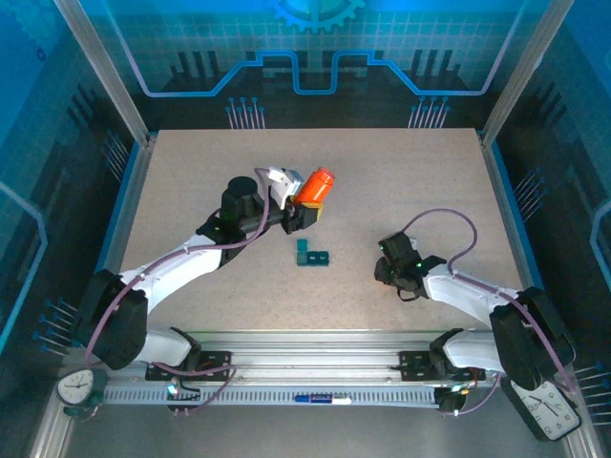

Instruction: Sort the pills into containers

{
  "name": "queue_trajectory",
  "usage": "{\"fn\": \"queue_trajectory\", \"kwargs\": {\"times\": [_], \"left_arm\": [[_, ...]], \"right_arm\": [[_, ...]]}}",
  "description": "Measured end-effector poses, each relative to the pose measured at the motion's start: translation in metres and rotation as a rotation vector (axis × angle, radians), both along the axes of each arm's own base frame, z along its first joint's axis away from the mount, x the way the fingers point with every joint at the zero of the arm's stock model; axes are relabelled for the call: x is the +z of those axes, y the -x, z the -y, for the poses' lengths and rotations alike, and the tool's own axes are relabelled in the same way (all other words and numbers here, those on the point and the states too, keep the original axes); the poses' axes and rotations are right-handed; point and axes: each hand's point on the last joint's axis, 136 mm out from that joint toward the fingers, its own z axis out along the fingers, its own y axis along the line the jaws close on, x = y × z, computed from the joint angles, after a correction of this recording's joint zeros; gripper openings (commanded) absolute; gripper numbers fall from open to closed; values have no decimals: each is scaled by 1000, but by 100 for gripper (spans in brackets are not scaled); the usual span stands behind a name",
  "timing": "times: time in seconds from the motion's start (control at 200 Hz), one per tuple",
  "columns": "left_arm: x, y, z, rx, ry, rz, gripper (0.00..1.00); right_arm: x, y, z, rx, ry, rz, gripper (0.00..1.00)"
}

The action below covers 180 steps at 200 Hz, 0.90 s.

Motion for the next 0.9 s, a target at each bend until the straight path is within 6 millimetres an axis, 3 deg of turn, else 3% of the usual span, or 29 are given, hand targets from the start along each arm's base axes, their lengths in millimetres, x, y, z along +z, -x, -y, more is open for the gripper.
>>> {"fn": "queue_trajectory", "kwargs": {"times": [0.115,0.57,0.695,0.901], "left_arm": [[1,-1,-1,6,0,2,0],[3,1,-5,22,1,11,0],[-2,3,-7,30,-5,2,0],[-11,13,-14,40,-19,-17,0]], "right_arm": [[-2,5,2,-11,4,-19,60],[-2,11,5,-8,12,-42,71],[12,9,3,9,-1,-10,73],[56,-15,-17,86,-60,98,74]]}}
